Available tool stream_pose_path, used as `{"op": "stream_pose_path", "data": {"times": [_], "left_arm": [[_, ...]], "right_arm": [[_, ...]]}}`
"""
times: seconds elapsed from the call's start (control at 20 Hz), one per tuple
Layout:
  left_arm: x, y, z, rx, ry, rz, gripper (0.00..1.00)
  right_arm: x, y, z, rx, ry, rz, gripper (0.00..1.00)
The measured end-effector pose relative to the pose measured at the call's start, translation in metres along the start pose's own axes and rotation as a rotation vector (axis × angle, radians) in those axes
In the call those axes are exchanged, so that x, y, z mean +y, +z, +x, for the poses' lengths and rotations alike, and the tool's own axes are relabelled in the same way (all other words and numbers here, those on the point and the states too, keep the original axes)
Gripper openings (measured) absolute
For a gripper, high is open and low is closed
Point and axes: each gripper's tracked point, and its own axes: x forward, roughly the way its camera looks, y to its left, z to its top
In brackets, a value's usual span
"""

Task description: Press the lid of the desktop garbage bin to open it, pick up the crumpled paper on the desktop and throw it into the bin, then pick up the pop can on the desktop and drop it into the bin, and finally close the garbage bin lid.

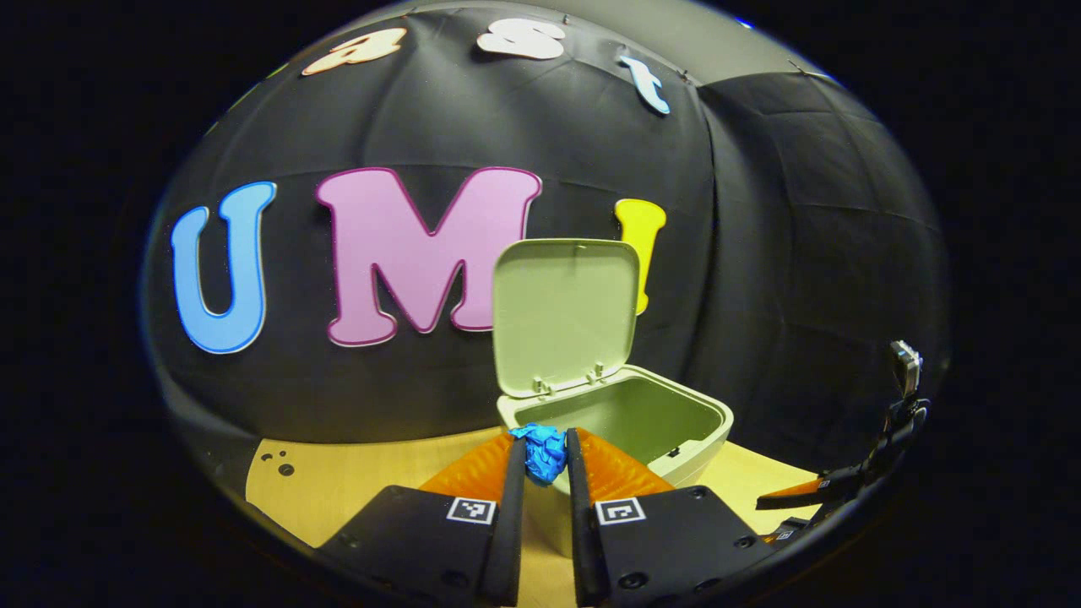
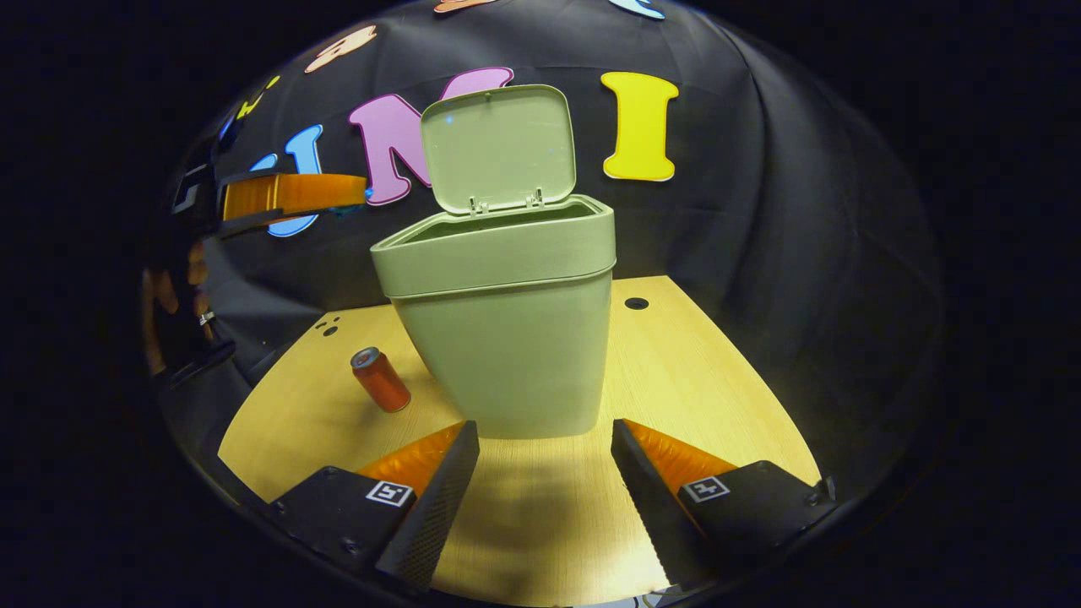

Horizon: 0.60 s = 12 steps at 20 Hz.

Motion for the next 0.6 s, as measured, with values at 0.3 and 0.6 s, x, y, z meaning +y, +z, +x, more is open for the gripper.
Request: {"op": "stream_pose_path", "data": {"times": [0.3, 0.6], "left_arm": [[-0.030, -0.011, 0.035, 0.051, -0.036, 0.002, 0.29], [-0.031, -0.015, 0.046, 0.039, -0.023, -0.012, 0.32]], "right_arm": [[-0.005, -0.010, 0.013, 0.046, 0.053, 0.005, 1.00], [-0.011, -0.018, 0.015, 0.084, 0.059, -0.006, 0.99]]}}
